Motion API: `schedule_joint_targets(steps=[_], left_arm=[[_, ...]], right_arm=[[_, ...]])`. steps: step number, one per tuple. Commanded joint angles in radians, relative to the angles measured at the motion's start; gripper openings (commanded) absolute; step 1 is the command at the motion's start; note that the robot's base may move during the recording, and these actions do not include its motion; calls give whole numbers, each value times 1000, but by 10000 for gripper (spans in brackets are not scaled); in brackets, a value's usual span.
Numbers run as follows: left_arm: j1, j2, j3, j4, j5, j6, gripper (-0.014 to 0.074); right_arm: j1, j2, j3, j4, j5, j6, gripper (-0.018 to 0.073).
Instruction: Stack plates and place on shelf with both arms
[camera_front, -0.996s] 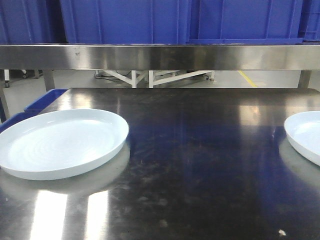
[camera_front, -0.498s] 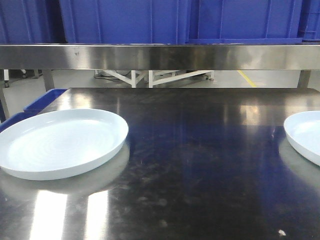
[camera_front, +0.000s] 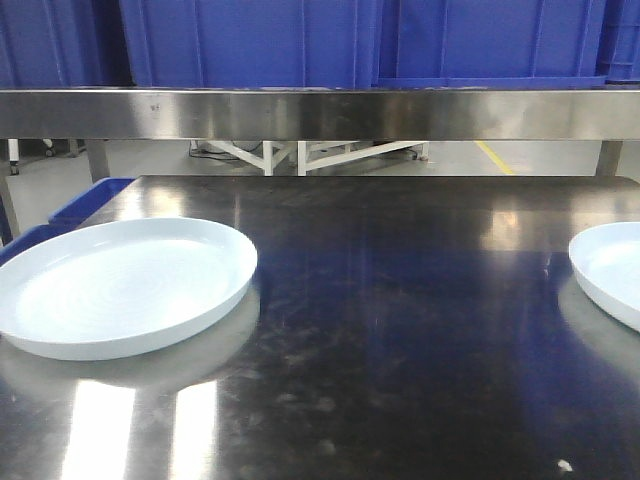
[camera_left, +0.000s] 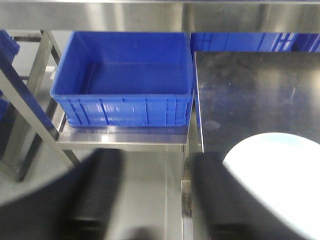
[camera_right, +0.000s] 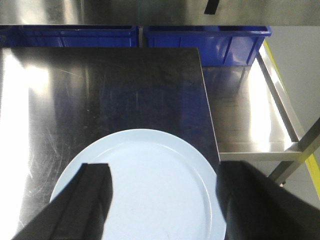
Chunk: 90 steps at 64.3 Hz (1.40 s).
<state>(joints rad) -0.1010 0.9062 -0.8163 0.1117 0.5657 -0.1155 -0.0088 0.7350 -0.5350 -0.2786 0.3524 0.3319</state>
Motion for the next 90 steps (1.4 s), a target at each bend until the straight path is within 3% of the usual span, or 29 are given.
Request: schedule_joint_targets(steps=[1, 19, 41, 90], left_arm=[[-6, 35, -30, -47, -52, 0, 650], [-14, 222, -34, -153, -33, 0, 611], [-135, 380, -34, -154, -92, 16, 611], [-136, 579, -34, -156, -211, 16, 611]], right_arm=[[1, 1, -39, -28, -84, -1, 552], [1, 1, -39, -28, -85, -1, 549], [1, 1, -39, -28, -70, -1, 549], [1, 1, -39, -28, -66, -1, 549]])
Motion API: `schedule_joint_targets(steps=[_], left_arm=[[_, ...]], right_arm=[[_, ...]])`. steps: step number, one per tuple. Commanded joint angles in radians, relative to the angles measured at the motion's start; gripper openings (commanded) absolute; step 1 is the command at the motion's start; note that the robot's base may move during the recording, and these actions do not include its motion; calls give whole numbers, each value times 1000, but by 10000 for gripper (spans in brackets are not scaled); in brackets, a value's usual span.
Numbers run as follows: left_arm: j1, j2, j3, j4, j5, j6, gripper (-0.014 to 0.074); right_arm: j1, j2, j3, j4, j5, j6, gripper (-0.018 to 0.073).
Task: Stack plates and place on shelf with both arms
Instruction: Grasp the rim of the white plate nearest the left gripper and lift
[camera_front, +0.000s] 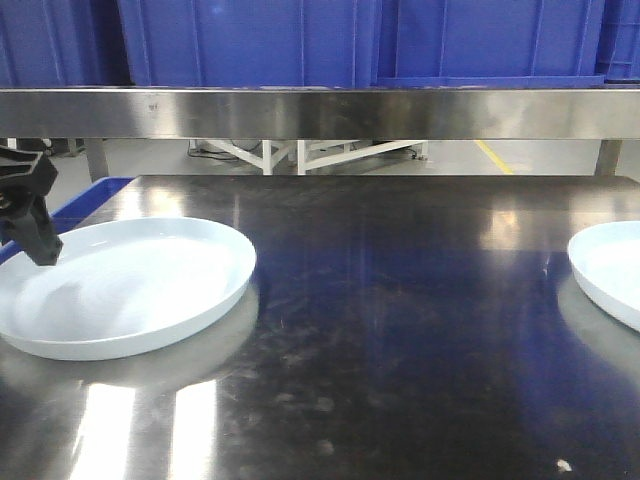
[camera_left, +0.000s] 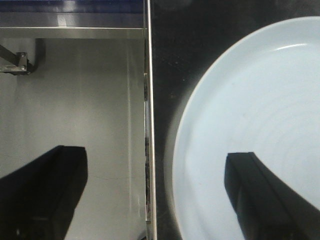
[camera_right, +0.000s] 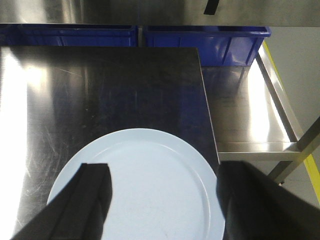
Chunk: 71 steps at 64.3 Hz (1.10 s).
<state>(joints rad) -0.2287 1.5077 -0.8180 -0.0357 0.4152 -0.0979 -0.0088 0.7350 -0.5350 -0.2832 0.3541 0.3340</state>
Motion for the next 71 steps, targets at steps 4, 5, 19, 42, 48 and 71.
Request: schedule_joint_targets(steps=[4, 5, 19, 42, 48, 71], left_arm=[[-8, -13, -32, -9, -64, -2, 611], [-8, -13, -32, -9, -64, -2, 611], [-8, 9, -32, -9, -67, -2, 597], [-8, 26, -32, 5, -79, -2, 380], [-8, 26, -32, 20, -79, -2, 81], [-8, -24, -132, 27, -15, -2, 99]], right_arm=[[1, 1, -39, -23, -68, -3, 549], [1, 1, -39, -23, -68, -3, 549], [1, 1, -39, -23, -68, -3, 549], [1, 1, -39, -23, -68, -3, 549], [1, 1, -39, -23, -70, -3, 549], [1, 1, -39, -12, -81, -3, 549]])
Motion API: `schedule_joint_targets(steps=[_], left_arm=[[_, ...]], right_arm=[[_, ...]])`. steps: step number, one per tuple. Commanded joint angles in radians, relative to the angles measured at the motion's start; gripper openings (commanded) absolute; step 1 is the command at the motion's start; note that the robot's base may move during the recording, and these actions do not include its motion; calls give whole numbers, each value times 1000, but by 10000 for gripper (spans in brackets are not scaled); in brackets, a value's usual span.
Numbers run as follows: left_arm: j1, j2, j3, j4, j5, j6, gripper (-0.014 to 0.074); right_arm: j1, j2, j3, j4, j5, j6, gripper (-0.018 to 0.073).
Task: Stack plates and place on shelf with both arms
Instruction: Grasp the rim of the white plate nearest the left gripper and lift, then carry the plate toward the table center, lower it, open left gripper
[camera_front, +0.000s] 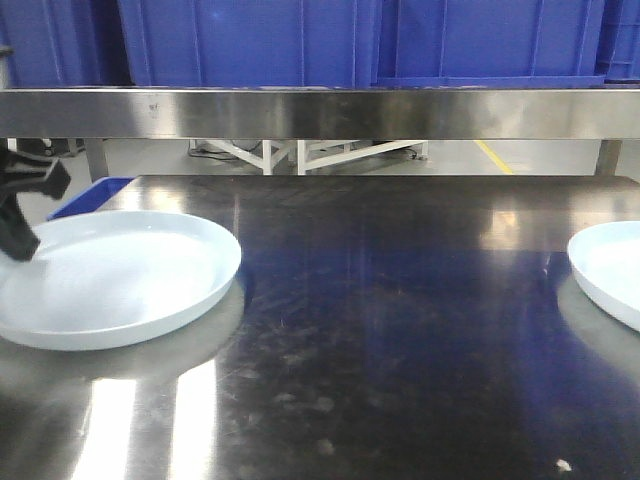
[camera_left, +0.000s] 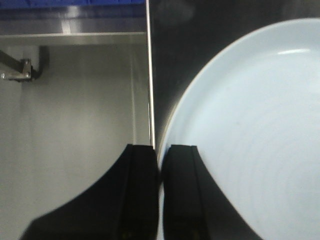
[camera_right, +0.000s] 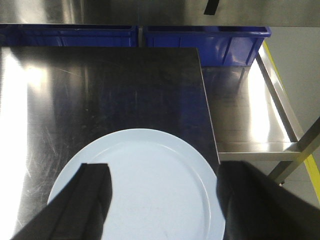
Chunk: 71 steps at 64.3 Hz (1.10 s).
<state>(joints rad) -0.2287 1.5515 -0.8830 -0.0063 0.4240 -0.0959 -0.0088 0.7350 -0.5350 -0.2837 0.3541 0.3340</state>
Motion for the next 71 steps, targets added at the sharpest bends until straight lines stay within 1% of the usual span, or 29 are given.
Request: schedule_joint_targets(steps=[1, 10, 16, 23, 30, 35, 40, 45, 62, 71], left_arm=[[-8, -72, -75, -4, -21, -4, 99], [-15, -111, -170, -64, 20, -4, 99], [-43, -120, -224, -72, 33, -4, 99], [-105, -120, -278, -78, 30, -4, 99], [-182, -120, -312, -116, -2, -4, 99], [-226, -120, -324, -140, -28, -4, 99], [-276, -120, -326, -149, -58, -4, 99], [-314, -114, -326, -155, -78, -4, 99], [-416, -32, -326, -159, -123, -4, 99], [-441, 29, -326, -162, -164, -4, 99]], right_arm=[[1, 1, -39, -11, -82, -3, 549], [1, 1, -39, -4, -82, -3, 549], [1, 1, -39, -4, -82, -3, 549], [1, 1, -39, -4, -82, -3, 549], [1, 1, -39, -4, -82, -3, 549], [1, 1, -39, -4, -82, -3, 549], [1, 1, -39, -4, -82, -3, 549], [1, 1, -39, -4, -82, -3, 549], [1, 1, -39, -4, -82, -3, 549], [1, 1, -39, -4, -82, -3, 549]])
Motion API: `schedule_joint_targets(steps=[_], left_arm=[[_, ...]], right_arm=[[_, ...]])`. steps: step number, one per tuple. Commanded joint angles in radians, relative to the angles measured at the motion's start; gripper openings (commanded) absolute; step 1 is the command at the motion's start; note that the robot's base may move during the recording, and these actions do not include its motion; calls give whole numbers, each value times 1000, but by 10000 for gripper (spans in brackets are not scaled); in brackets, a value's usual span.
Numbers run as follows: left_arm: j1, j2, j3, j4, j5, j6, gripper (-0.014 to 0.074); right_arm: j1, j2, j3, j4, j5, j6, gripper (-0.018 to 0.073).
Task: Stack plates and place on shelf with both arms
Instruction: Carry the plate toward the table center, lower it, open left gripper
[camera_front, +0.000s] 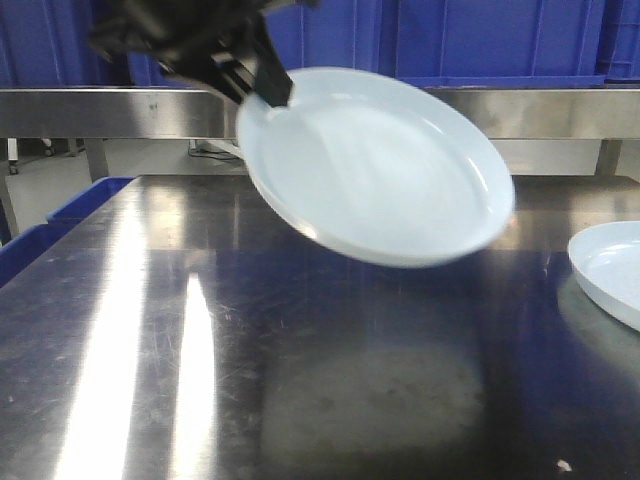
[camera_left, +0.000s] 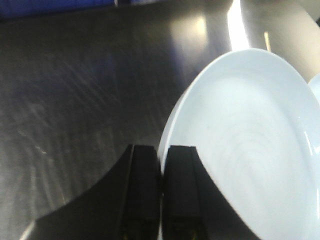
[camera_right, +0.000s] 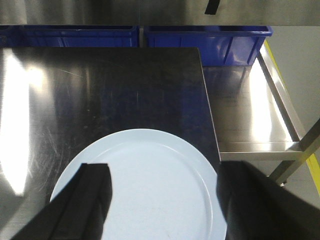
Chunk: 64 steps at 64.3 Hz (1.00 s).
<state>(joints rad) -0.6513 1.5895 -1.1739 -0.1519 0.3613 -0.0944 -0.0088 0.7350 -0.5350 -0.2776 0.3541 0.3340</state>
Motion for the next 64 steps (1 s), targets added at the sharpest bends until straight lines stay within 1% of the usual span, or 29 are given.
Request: schedule_joint_targets(steps=[1, 19, 51, 64], left_arm=[[-20, -3, -35, -16, -104, -5, 99], [-22, 85, -35, -18, -123, -5, 99], [-22, 127, -35, -9, -157, -5, 99], [-22, 158, -35, -3, -147, -5, 99]], right_arm=[[1, 1, -39, -10, -82, -3, 549], [1, 1, -39, -10, -82, -3, 549], [1, 1, -39, -10, -82, -3, 549], [1, 1, -39, -10, -82, -3, 549]])
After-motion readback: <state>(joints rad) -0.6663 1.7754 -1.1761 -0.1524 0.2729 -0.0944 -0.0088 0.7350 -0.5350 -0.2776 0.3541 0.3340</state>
